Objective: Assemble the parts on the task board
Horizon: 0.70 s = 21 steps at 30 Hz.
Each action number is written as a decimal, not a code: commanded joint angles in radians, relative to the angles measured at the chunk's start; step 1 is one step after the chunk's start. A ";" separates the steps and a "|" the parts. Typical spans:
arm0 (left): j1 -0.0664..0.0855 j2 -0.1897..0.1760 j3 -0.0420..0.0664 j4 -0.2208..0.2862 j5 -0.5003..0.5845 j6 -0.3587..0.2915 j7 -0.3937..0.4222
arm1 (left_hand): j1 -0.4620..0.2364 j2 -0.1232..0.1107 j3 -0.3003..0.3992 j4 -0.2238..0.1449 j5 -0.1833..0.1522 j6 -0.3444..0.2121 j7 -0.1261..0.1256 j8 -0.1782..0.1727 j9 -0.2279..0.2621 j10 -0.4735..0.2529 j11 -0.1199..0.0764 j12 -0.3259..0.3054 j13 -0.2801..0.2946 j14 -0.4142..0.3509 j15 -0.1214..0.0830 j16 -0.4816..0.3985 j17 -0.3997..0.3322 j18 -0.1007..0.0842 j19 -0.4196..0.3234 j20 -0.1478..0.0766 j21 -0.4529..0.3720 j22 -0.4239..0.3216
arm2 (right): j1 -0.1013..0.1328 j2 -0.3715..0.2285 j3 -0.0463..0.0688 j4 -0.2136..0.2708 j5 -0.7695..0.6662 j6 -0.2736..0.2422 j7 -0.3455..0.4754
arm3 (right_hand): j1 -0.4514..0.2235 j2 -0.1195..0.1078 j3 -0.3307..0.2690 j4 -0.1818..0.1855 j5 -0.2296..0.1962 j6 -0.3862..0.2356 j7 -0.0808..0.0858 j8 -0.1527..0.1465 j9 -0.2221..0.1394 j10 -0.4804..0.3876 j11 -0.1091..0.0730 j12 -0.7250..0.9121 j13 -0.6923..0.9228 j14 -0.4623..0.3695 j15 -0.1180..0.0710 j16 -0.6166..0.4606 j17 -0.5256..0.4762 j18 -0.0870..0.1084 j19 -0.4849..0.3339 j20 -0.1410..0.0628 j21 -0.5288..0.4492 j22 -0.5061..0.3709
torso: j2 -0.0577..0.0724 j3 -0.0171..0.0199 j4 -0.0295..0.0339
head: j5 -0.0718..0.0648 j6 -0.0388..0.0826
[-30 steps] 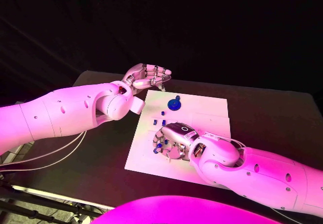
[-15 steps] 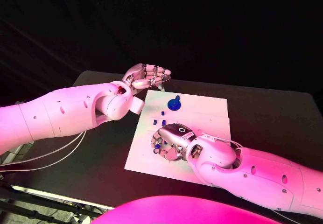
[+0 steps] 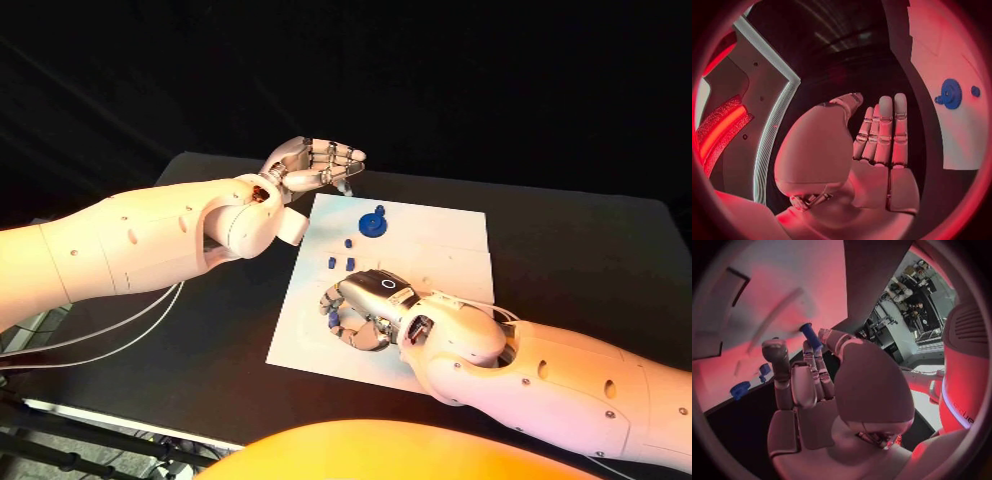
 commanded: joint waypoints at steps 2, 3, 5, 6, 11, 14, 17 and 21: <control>0.001 0.001 0.001 0.001 0.003 0.012 0.003 | 0.000 0.003 0.006 0.001 0.004 -0.007 0.016 -0.004 0.000 -0.009 -0.001 0.001 -0.001 0.001 0.004 -0.004 -0.001 0.013 0.006 0.002 0.004 0.001 | -0.004 -0.012 0.000 0.014 0.002 -0.045 0.013 | 0.003 0.000 -0.027 -0.002 -0.026 -0.022 -0.002 -0.018 -0.007 -0.040 0.004 0.004 -0.005 -0.008 0.007 -0.009 -0.018 0.019 -0.011 0.003 -0.029 -0.014 | 0.000 0.0009 -0.0001 | -0.002 0.003; 0.001 0.001 0.001 0.000 0.003 0.012 0.002 | 0.000 0.003 0.006 0.001 0.004 -0.007 0.016 -0.004 0.000 -0.009 -0.001 0.001 -0.001 0.001 0.004 -0.004 -0.001 0.013 0.006 0.002 0.004 0.001 | -0.006 -0.017 0.000 0.020 0.003 -0.052 0.014 | 0.004 0.001 -0.032 -0.002 -0.029 -0.023 -0.002 -0.020 -0.008 -0.046 0.005 0.006 -0.006 -0.009 0.007 -0.010 -0.021 0.019 -0.011 0.004 -0.031 -0.016 | -0.001 0.0009 -0.0001 | -0.003 0.004; 0.001 0.000 0.000 0.000 0.003 0.012 0.002 | 0.000 0.003 0.006 0.001 0.004 -0.007 0.016 -0.004 0.000 -0.009 -0.001 0.001 -0.001 0.001 0.004 -0.004 -0.001 0.013 0.006 0.002 0.004 0.001 | -0.007 -0.030 0.001 0.033 0.003 -0.065 0.016 | 0.008 0.003 -0.051 -0.001 -0.029 -0.032 -0.003 -0.028 -0.013 -0.063 0.006 0.014 -0.006 -0.012 0.010 -0.014 -0.029 0.021 -0.013 0.005 -0.042 -0.021 | 0.000 0.0009 0.0005 | -0.005 0.007; 0.001 0.000 0.000 0.000 0.003 0.012 0.002 | 0.000 0.003 0.006 0.001 0.004 -0.007 0.016 -0.004 0.000 -0.009 -0.001 0.001 -0.001 0.001 0.004 -0.004 -0.001 0.013 0.006 0.002 0.004 0.001 | -0.008 -0.038 0.002 0.042 0.005 -0.072 0.017 | 0.009 0.004 -0.056 0.000 -0.029 -0.033 -0.003 -0.030 -0.013 -0.067 0.007 0.017 -0.006 -0.012 0.009 -0.014 -0.030 0.020 -0.013 0.005 -0.044 -0.022 | -0.001 0.0010 0.0004 | -0.006 0.007; 0.000 -0.001 0.000 -0.002 0.003 0.012 0.001 | -0.001 0.004 0.007 0.001 0.004 -0.008 0.017 -0.004 -0.001 -0.009 -0.001 0.001 -0.002 0.001 0.005 -0.004 -0.002 0.013 0.006 0.002 0.004 0.001 | -0.004 -0.098 0.014 0.095 0.025 -0.102 0.021 | 0.031 0.019 -0.147 0.019 -0.024 -0.030 -0.005 -0.045 -0.023 -0.102 0.009 0.060 -0.003 -0.016 0.010 -0.017 -0.042 0.022 -0.012 0.008 -0.070 -0.034 | -0.002 -0.0018 -0.0029 | -0.015 0.017; 0.000 -0.001 0.000 -0.004 0.003 0.013 0.001 | -0.001 0.004 0.007 0.001 0.004 -0.008 0.017 -0.004 -0.001 -0.010 -0.001 0.001 -0.002 0.001 0.005 -0.004 -0.002 0.013 0.006 0.002 0.004 0.002 | 0.009 -0.145 0.021 0.130 0.062 -0.125 0.028 | 0.046 0.028 -0.208 0.041 -0.020 -0.031 -0.005 -0.055 -0.029 -0.116 0.008 0.088 -0.003 -0.019 0.011 -0.021 -0.053 0.024 -0.012 0.008 -0.088 -0.043 | -0.002 -0.0022 -0.0029 | -0.030 0.026; 0.000 -0.002 -0.001 -0.004 0.004 0.013 0.001 | -0.001 0.004 0.007 0.001 0.004 -0.008 0.017 -0.004 -0.001 -0.010 -0.001 0.001 -0.002 0.001 0.005 -0.004 -0.002 0.013 0.006 0.002 0.004 0.002 | 0.033 -0.210 0.027 0.166 0.143 -0.146 0.034 | 0.062 0.039 -0.240 0.059 -0.018 -0.030 0.002 -0.061 -0.033 -0.113 0.005 0.114 -0.001 -0.019 0.009 -0.022 -0.057 0.024 -0.007 0.007 -0.094 -0.044 | -0.004 -0.0033 -0.0051 | -0.049 0.034; 0.000 -0.007 -0.003 -0.002 0.005 0.013 0.002 | -0.001 0.004 0.007 0.001 0.004 -0.008 0.017 -0.004 -0.001 -0.010 -0.001 0.001 -0.002 0.001 0.005 -0.004 -0.002 0.013 0.006 0.002 0.004 0.002 | 0.082 -0.321 0.032 0.202 0.334 -0.156 0.028 | 0.058 0.053 -0.245 0.103 -0.015 -0.009 0.009 -0.064 -0.037 -0.017 -0.004 0.182 0.009 -0.001 0.002 -0.006 -0.026 0.019 0.018 0.001 -0.067 -0.028 | -0.007 -0.0063 -0.0084 | -0.092 0.050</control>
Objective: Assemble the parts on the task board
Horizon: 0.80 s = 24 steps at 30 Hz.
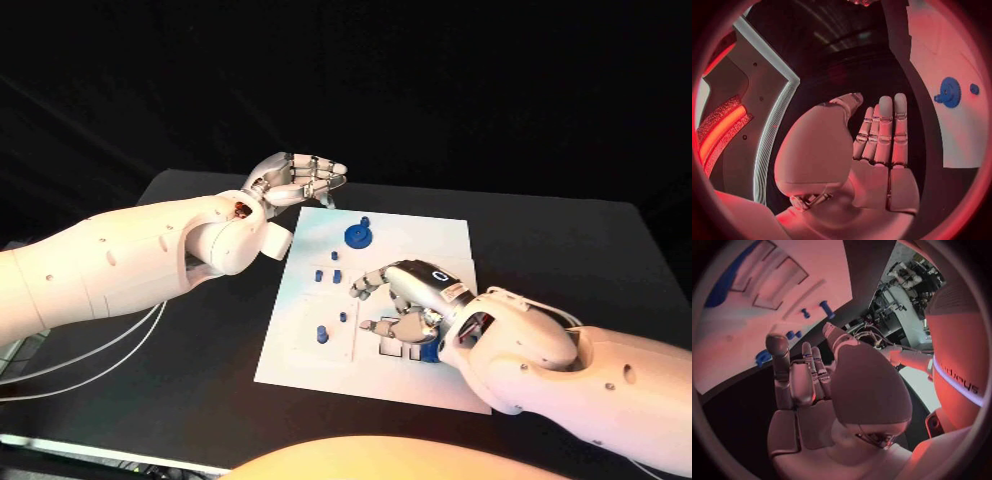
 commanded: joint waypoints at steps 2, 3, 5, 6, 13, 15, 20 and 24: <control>0.000 -0.004 -0.001 0.004 0.006 0.012 0.005 | -0.001 0.004 0.007 0.001 0.004 -0.008 0.017 -0.004 -0.001 -0.006 0.003 0.001 -0.001 0.001 0.005 -0.004 -0.002 0.013 0.006 0.002 0.004 0.002 | 0.036 -0.081 0.003 0.021 0.266 -0.042 0.003 | -0.017 0.007 0.014 0.047 0.006 0.025 -0.002 0.000 -0.002 0.149 -0.017 0.068 0.018 0.016 -0.020 0.014 0.029 0.002 0.028 -0.008 0.031 0.019 | -0.004 -0.0046 -0.0060 | -0.044 0.017; 0.000 -0.006 -0.002 0.005 0.006 0.012 0.005 | -0.001 0.004 0.007 0.001 0.004 -0.008 0.017 -0.004 -0.001 -0.006 0.003 0.001 -0.001 0.001 0.005 -0.004 -0.002 0.013 0.006 0.002 0.004 0.002 | 0.044 -0.102 0.003 0.023 0.293 -0.037 -0.002 | -0.024 0.007 0.014 0.057 0.005 0.032 -0.004 0.003 -0.001 0.179 -0.022 0.081 0.024 0.018 -0.024 0.016 0.033 0.001 0.031 -0.010 0.037 0.022 | -0.006 -0.0056 -0.0085 | -0.047 0.018; 0.000 -0.009 -0.003 0.008 0.006 0.012 0.006 | -0.001 0.004 0.007 0.001 0.004 -0.008 0.017 -0.004 -0.001 -0.006 0.003 0.001 -0.001 0.001 0.005 -0.004 -0.002 0.013 0.006 0.002 0.004 0.002 | 0.058 -0.144 0.003 0.026 0.342 -0.024 -0.019 | -0.070 -0.001 0.005 0.103 0.005 0.066 -0.028 0.029 0.009 0.270 -0.047 0.138 0.064 0.039 -0.047 0.048 0.102 -0.010 0.064 -0.029 0.094 0.055 | -0.008 -0.0066 -0.0122 | -0.062 0.020; 0.000 -0.012 -0.003 0.010 0.007 0.011 0.006 | -0.001 0.004 0.007 0.001 0.004 -0.008 0.017 -0.004 -0.001 -0.006 0.003 0.001 -0.001 0.001 0.005 -0.004 -0.002 0.013 0.006 0.002 0.004 0.002 | 0.066 -0.179 0.002 0.030 0.380 -0.012 -0.034 | -0.099 -0.005 -0.015 0.104 0.002 0.100 -0.045 0.066 0.027 0.323 -0.068 0.203 0.110 0.043 -0.061 0.056 0.115 -0.014 0.079 -0.042 0.121 0.072 | -0.008 -0.0068 -0.0146 | -0.072 0.021; 0.000 -0.022 -0.005 0.017 0.011 0.010 0.006 | -0.002 0.003 0.006 0.002 0.004 -0.010 0.017 -0.005 -0.001 -0.007 0.003 0.001 -0.001 0.001 0.005 -0.004 -0.002 0.013 0.006 0.003 0.004 0.002 | 0.062 -0.279 -0.007 0.059 0.414 0.029 -0.111 | -0.178 0.038 -0.140 0.106 0.004 -0.002 -0.069 0.266 0.164 0.439 -0.087 0.974 1.049 0.083 -0.080 0.150 0.327 -0.049 0.159 -0.066 0.307 0.197 | -0.014 -0.0066 -0.0271 | -0.094 0.016; 0.000 -0.023 -0.006 0.018 0.012 0.010 0.006 | -0.002 0.003 0.006 0.002 0.004 -0.010 0.017 -0.005 -0.001 -0.007 0.003 0.001 -0.001 0.001 0.005 -0.004 -0.002 0.013 0.006 0.003 0.004 0.002 | 0.056 -0.296 -0.008 0.070 0.394 0.033 -0.143 | -0.199 0.049 -0.188 0.109 0.003 -0.014 -0.069 0.288 0.171 0.472 -0.087 1.047 1.159 0.089 -0.079 0.165 0.367 -0.053 0.169 -0.065 0.332 0.215 | -0.015 -0.0082 -0.0293 | -0.099 0.015; 0.000 -0.023 -0.006 0.021 0.013 0.013 0.006 | -0.003 0.003 0.006 0.003 0.004 -0.010 0.017 -0.005 -0.001 -0.008 0.003 0.001 -0.002 0.001 0.005 -0.004 -0.002 0.013 0.006 0.003 0.004 0.002 | 0.036 -0.314 -0.010 0.085 0.343 0.041 -0.213 | -0.229 0.073 -0.282 0.109 0.006 -0.016 -0.073 0.315 0.173 0.514 -0.089 1.108 1.262 0.098 -0.080 0.183 0.422 -0.060 0.183 -0.065 0.369 0.241 | -0.014 -0.0131 -0.0311 | -0.106 0.014; 0.000 -0.022 -0.007 0.024 0.013 0.016 0.006 | -0.003 0.003 0.006 0.003 0.004 -0.010 0.017 -0.005 -0.001 -0.008 0.003 0.001 -0.002 0.001 0.005 -0.004 -0.002 0.013 0.006 0.003 0.004 0.002 | 0.012 -0.304 -0.011 0.087 0.321 0.042 -0.260 | -0.243 0.084 -0.327 0.110 0.007 -0.012 -0.075 0.322 0.169 0.526 -0.091 1.121 1.287 0.101 -0.081 0.187 0.436 -0.062 0.187 -0.066 0.378 0.248 | -0.012 -0.0163 -0.0295 | -0.103 0.013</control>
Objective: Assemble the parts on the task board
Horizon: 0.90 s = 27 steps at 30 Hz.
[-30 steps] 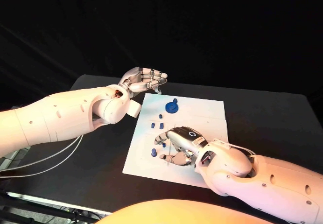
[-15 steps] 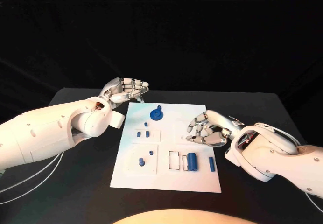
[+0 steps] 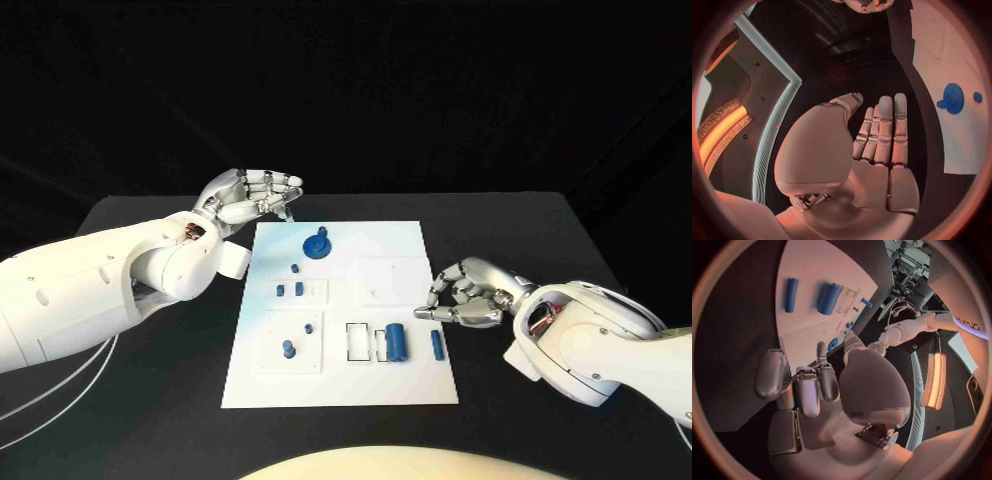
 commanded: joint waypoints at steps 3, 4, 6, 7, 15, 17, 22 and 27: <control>0.000 0.001 0.000 0.006 0.008 0.017 0.006 | -0.003 0.003 0.003 0.000 0.004 -0.007 0.021 -0.005 -0.001 -0.004 -0.001 0.001 -0.001 0.001 0.005 -0.004 -0.001 0.013 0.006 0.003 0.004 0.001 | -0.034 0.024 -0.001 0.000 -0.048 0.026 -0.119 | -0.020 0.003 -0.036 0.001 0.007 0.005 -0.006 0.009 -0.005 0.010 -0.002 0.005 0.065 0.084 0.001 0.007 0.157 -0.006 0.007 -0.002 0.008 0.075 | 0.003 -0.0037 0.0015 | 0.003 -0.004; 0.000 0.001 0.000 0.006 0.008 0.017 0.006 | -0.003 0.003 0.003 0.000 0.004 -0.007 0.021 -0.005 -0.001 -0.004 -0.001 0.001 -0.001 0.001 0.005 -0.004 -0.001 0.013 0.006 0.003 0.004 0.001 | -0.039 0.029 -0.002 -0.002 -0.049 0.027 -0.125 | -0.022 0.004 -0.041 0.001 0.008 0.005 -0.007 0.009 -0.005 0.011 -0.002 0.006 0.066 0.084 0.001 0.007 0.157 -0.006 0.007 -0.002 0.008 0.075 | 0.003 -0.0038 0.0019 | 0.003 -0.005; 0.000 0.001 0.000 0.007 0.008 0.018 0.006 | -0.005 0.003 0.003 0.001 0.004 -0.008 0.021 -0.005 -0.001 -0.005 -0.001 0.001 -0.001 0.002 0.005 -0.004 -0.001 0.013 0.005 0.003 0.004 0.001 | -0.051 0.042 -0.002 -0.008 -0.052 0.026 -0.138 | -0.026 0.004 -0.049 0.001 0.008 0.006 -0.007 0.010 -0.006 0.012 -0.002 0.006 0.069 0.085 0.001 0.008 0.159 -0.006 0.007 -0.002 0.008 0.076 | 0.003 -0.0040 0.0020 | 0.003 -0.006; 0.000 0.001 0.000 0.007 0.008 0.018 0.006 | -0.005 0.003 0.003 0.001 0.004 -0.008 0.021 -0.005 -0.001 -0.005 -0.001 0.001 -0.001 0.002 0.005 -0.004 -0.001 0.013 0.005 0.003 0.004 0.001 | -0.056 0.047 -0.002 -0.011 -0.053 0.024 -0.143 | -0.027 0.005 -0.053 0.001 0.008 0.006 -0.007 0.010 -0.007 0.012 -0.002 0.007 0.070 0.085 0.001 0.008 0.161 -0.006 0.007 -0.002 0.007 0.076 | 0.002 -0.0038 0.0007 | 0.004 -0.007; 0.000 0.003 0.000 0.008 0.009 0.020 0.006 | -0.005 0.003 0.003 0.001 0.004 -0.008 0.021 -0.005 -0.001 -0.005 -0.001 0.001 -0.001 0.002 0.005 -0.004 -0.001 0.013 0.005 0.003 0.004 0.001 | -0.082 0.097 -0.003 -0.036 -0.066 0.025 -0.168 | -0.039 0.009 -0.071 0.002 0.009 0.007 -0.007 0.012 -0.010 0.013 -0.002 0.007 0.073 0.085 0.001 0.009 0.163 -0.006 0.007 -0.002 0.007 0.078 | 0.002 -0.0019 -0.0012 | 0.006 -0.012; 0.000 0.004 0.000 0.008 0.009 0.020 0.006 | -0.005 0.003 0.003 0.001 0.004 -0.008 0.021 -0.005 -0.001 -0.005 -0.001 0.001 -0.001 0.002 0.005 -0.004 -0.001 0.013 0.005 0.003 0.004 0.001 | -0.085 0.105 -0.003 -0.041 -0.068 0.027 -0.170 | -0.039 0.009 -0.071 0.002 0.009 0.007 -0.007 0.012 -0.010 0.013 -0.002 0.007 0.073 0.085 0.001 0.009 0.163 -0.006 0.007 -0.002 0.007 0.078 | 0.002 -0.0013 -0.0007 | 0.006 -0.013; 0.000 0.003 0.000 0.009 0.009 0.022 0.004 | -0.005 0.003 0.003 0.001 0.004 -0.008 0.021 -0.005 -0.001 -0.005 -0.001 0.001 -0.001 0.002 0.005 -0.004 -0.001 0.013 0.005 0.003 0.004 0.001 | -0.095 0.130 -0.003 -0.060 -0.069 0.041 -0.177 | -0.056 0.016 -0.084 0.002 0.010 0.007 -0.007 0.012 -0.012 0.007 -0.002 0.001 0.067 0.085 0.001 0.008 0.161 -0.006 0.006 -0.002 0.003 0.078 | 0.002 -0.0006 0.0000 | 0.006 -0.013; 0.000 0.002 0.000 0.009 0.009 0.023 0.002 | -0.005 0.003 0.003 0.001 0.004 -0.008 0.021 -0.005 -0.001 -0.005 -0.001 0.001 -0.001 0.002 0.005 -0.004 -0.001 0.013 0.005 0.003 0.004 0.001 | -0.102 0.150 -0.003 -0.079 -0.070 0.045 -0.181 | -0.065 0.020 -0.089 0.002 0.010 0.006 -0.006 0.012 -0.014 0.007 -0.002 0.001 0.068 0.085 0.002 0.008 0.162 -0.006 0.006 -0.002 0.002 0.078 | 0.002 -0.0012 0.0001 | 0.008 -0.014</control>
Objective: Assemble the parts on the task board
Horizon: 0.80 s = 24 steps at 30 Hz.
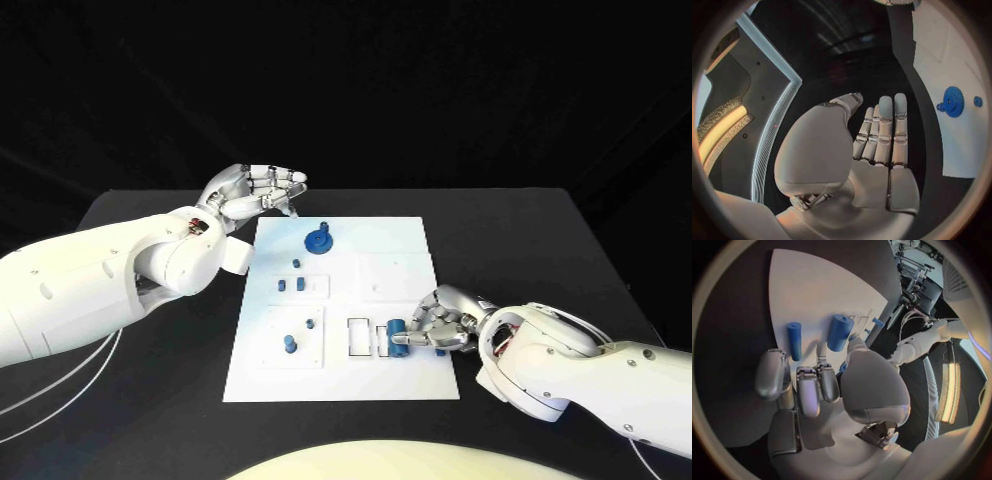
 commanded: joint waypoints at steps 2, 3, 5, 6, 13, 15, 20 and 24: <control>0.000 0.000 0.001 0.002 0.005 0.018 0.003 | -0.007 0.004 0.003 0.002 0.004 -0.009 0.021 -0.006 -0.001 -0.006 0.000 0.002 -0.002 0.002 0.006 -0.003 -0.001 0.013 0.005 0.003 0.004 0.001 | -0.007 0.013 0.000 -0.012 -0.014 0.030 -0.016 | -0.014 -0.001 -0.008 -0.001 0.007 0.003 -0.003 0.005 -0.001 0.003 0.001 -0.003 0.070 0.085 0.001 0.006 0.162 -0.006 0.006 -0.002 -0.001 0.079 | 0.000 0.0000 0.0004 | 0.002 -0.003; 0.000 0.000 0.001 0.002 0.005 0.018 0.003 | -0.007 0.004 0.003 0.002 0.004 -0.009 0.021 -0.006 -0.001 -0.006 0.000 0.002 -0.002 0.002 0.006 -0.003 -0.001 0.013 0.005 0.003 0.004 0.001 | -0.008 0.016 0.000 -0.013 -0.012 0.033 -0.016 | -0.015 -0.001 -0.008 -0.001 0.007 0.003 -0.003 0.005 -0.001 0.003 0.001 -0.003 0.070 0.085 0.001 0.006 0.163 -0.006 0.006 -0.002 -0.001 0.079 | 0.001 0.0000 0.0002 | 0.003 -0.003; 0.000 -0.001 0.001 0.002 0.005 0.018 0.003 | -0.007 0.004 0.003 0.002 0.004 -0.009 0.021 -0.006 -0.001 -0.006 0.000 0.002 -0.002 0.002 0.006 -0.003 -0.001 0.013 0.005 0.003 0.004 0.001 | -0.011 0.022 -0.001 -0.015 -0.006 0.044 -0.016 | -0.016 -0.001 -0.009 -0.001 0.007 0.004 -0.003 0.006 -0.001 0.006 0.001 0.000 0.074 0.085 0.001 0.006 0.164 -0.006 0.007 -0.002 0.003 0.080 | 0.001 -0.0003 0.0002 | 0.004 -0.004; 0.000 -0.001 0.001 0.002 0.005 0.018 0.002 | -0.007 0.004 0.003 0.002 0.004 -0.009 0.021 -0.006 -0.001 -0.006 0.000 0.002 -0.002 0.002 0.006 -0.003 -0.001 0.013 0.005 0.003 0.004 0.001 | -0.012 0.025 -0.001 -0.015 -0.003 0.050 -0.016 | -0.016 -0.001 -0.009 -0.001 0.007 0.004 -0.003 0.006 -0.001 0.006 0.001 0.000 0.075 0.085 0.001 0.006 0.164 -0.006 0.007 -0.002 0.002 0.080 | 0.001 -0.0004 -0.0003 | 0.004 -0.005; 0.000 -0.001 0.001 0.001 0.005 0.017 0.002 | -0.007 0.004 0.003 0.002 0.004 -0.009 0.021 -0.006 -0.001 -0.006 0.000 0.002 -0.002 0.002 0.006 -0.003 -0.001 0.013 0.005 0.003 0.004 0.001 | -0.019 0.036 -0.002 -0.005 0.004 0.069 -0.015 | 0.014 0.004 -0.008 -0.005 0.007 0.018 -0.008 0.014 -0.003 0.012 -0.003 0.004 0.084 0.085 -0.001 0.007 0.164 -0.006 0.008 -0.003 0.003 0.083 | 0.000 -0.0003 -0.0012 | 0.005 -0.007; 0.000 -0.002 0.001 0.001 0.005 0.017 0.002 | -0.007 0.004 0.003 0.002 0.004 -0.009 0.021 -0.006 -0.001 -0.006 0.000 0.002 -0.002 0.002 0.006 -0.003 -0.001 0.013 0.005 0.003 0.004 0.001 | -0.020 0.037 -0.003 -0.001 0.001 0.066 -0.016 | 0.084 0.004 0.000 -0.007 0.005 0.025 -0.011 0.016 -0.009 0.016 -0.006 0.007 0.092 0.085 -0.004 0.007 0.166 -0.007 0.009 -0.005 0.005 0.087 | 0.000 -0.0001 -0.0012 | 0.005 -0.007; 0.000 -0.001 0.001 0.001 0.005 0.017 0.002 | -0.007 0.004 0.003 0.003 0.004 -0.009 0.021 -0.006 -0.001 -0.006 0.000 0.002 -0.002 0.002 0.006 -0.003 -0.001 0.013 0.005 0.003 0.003 0.001 | -0.021 0.036 -0.003 -0.003 -0.013 0.040 -0.027 | 0.180 0.030 0.031 -0.011 0.006 0.039 -0.015 0.011 -0.024 0.022 -0.010 0.008 0.101 0.085 -0.007 0.007 0.166 -0.008 0.010 -0.008 0.006 0.092 | -0.001 -0.0009 -0.0016 | 0.005 -0.003; 0.000 -0.001 0.001 0.000 0.005 0.017 0.001 | -0.007 0.004 0.003 0.003 0.004 -0.009 0.021 -0.006 -0.001 -0.006 0.000 0.002 -0.002 0.002 0.006 -0.003 -0.001 0.013 0.005 0.003 0.003 0.001 | -0.022 0.031 -0.003 -0.008 -0.022 0.011 -0.034 | 0.256 0.039 0.071 -0.013 0.007 0.056 -0.021 0.001 -0.042 0.026 -0.016 0.008 0.108 0.085 -0.012 0.007 0.167 -0.008 0.012 -0.013 0.008 0.098 | 0.000 -0.0006 -0.0005 | 0.005 0.000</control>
